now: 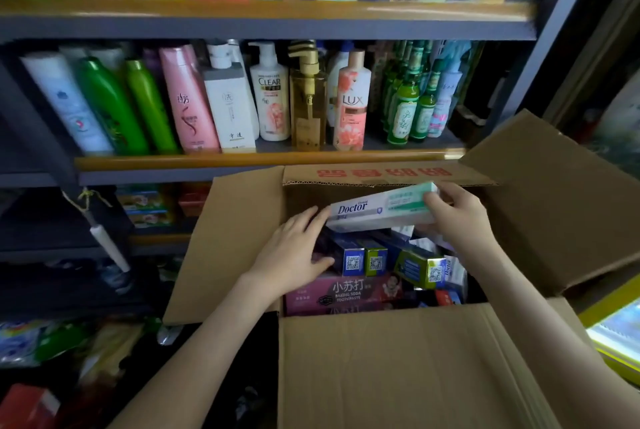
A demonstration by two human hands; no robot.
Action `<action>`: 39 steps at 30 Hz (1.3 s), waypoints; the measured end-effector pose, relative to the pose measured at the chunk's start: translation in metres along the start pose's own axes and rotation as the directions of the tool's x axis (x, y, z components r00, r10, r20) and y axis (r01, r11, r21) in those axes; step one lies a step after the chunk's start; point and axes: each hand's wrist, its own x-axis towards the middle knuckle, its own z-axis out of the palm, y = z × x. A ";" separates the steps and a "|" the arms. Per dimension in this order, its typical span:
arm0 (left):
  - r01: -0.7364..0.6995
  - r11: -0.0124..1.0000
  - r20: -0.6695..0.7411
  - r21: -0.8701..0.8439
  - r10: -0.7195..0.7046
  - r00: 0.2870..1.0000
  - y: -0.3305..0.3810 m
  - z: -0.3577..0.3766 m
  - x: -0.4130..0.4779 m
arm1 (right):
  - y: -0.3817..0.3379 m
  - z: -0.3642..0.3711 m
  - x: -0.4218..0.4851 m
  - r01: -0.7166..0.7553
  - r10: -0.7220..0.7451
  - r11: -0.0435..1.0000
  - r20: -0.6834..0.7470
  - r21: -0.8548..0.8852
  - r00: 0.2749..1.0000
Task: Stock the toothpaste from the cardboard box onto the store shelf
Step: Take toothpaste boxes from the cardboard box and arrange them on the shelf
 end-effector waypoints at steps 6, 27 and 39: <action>0.270 0.592 0.102 -0.759 -0.301 0.948 0.009 -0.019 0.007 | -0.003 -0.018 -0.019 -0.214 0.185 0.875 0.108 0.434 0.977; 0.054 0.055 0.012 -0.997 -0.581 0.814 -0.011 -0.032 -0.009 | 0.035 0.041 0.021 0.043 0.195 0.744 0.278 -0.667 0.940; 0.104 0.124 0.013 -0.987 -0.578 0.816 -0.010 -0.021 -0.015 | 0.038 0.026 0.022 -0.014 -0.011 0.890 -0.052 -0.455 0.999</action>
